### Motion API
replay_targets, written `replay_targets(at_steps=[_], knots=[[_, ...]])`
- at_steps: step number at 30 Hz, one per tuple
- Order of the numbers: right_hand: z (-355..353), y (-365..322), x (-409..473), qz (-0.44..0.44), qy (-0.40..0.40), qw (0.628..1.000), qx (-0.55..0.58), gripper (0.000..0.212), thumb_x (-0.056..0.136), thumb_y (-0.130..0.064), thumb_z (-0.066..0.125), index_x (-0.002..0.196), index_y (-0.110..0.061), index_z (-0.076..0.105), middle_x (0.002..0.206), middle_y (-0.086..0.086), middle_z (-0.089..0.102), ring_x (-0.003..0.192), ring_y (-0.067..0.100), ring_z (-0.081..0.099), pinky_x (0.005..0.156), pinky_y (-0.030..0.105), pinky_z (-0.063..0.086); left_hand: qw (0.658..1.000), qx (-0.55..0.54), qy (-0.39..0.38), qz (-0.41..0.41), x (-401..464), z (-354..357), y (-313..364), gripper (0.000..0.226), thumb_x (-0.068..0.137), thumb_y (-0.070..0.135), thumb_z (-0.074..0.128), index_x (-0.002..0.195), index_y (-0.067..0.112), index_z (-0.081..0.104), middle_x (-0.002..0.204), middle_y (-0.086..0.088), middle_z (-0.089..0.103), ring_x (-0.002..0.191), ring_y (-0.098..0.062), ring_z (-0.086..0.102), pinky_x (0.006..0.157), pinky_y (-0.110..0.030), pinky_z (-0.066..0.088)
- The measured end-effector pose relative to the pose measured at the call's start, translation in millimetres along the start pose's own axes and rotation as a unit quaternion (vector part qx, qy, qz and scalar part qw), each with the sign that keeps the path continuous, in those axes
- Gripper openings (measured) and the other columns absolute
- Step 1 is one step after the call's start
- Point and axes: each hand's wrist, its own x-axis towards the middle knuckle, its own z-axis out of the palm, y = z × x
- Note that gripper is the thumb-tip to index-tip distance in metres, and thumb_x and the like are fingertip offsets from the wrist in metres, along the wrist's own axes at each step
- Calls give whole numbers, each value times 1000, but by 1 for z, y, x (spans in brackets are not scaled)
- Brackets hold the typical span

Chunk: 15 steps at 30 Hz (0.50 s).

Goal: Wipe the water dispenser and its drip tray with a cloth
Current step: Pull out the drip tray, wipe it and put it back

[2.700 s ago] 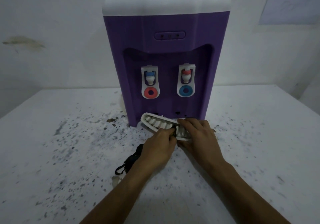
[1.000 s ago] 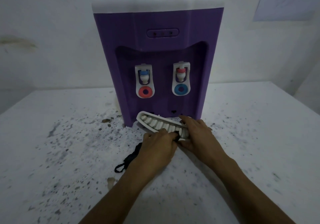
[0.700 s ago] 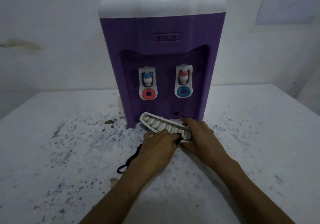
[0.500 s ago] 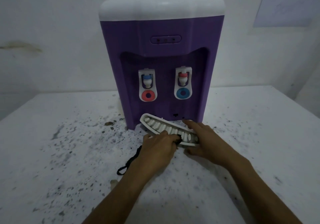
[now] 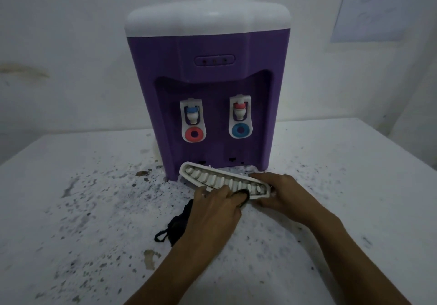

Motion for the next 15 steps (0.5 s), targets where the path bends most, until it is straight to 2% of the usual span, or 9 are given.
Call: replay_targets(at_steps=[3,6,10,15], knots=[[2,-1,1,-9,-1,1000,13,56,74,-21,77,126,-29,59,112,-10,67,95,3,61,82,13,47,1000,-11,8,-15,2,3,3,33,84,25,40,103,36,65,74,12,55,66,-8,56,75,-33,45],[2,-2,1,-13,1,1000,16,54,75,-21,76,126,-28,59,111,-10,67,96,4,62,83,12,47,998,-47,-21,-38,5,5,5,33,92,22,37,115,34,58,88,9,55,82,-13,55,84,-33,39],[3,-4,1,-21,8,1000,12,52,76,-21,76,125,-26,60,109,-8,68,91,1,60,78,6,43,996,-65,0,-65,0,14,10,39,90,22,38,124,30,56,90,6,57,82,-15,57,86,-38,44],[3,-3,1,-25,6,999,19,50,76,-21,76,123,-24,61,107,-8,68,88,0,61,77,5,43,993,-56,-46,-92,3,12,16,41,99,22,30,139,31,38,113,3,53,106,-16,50,103,-37,29]])
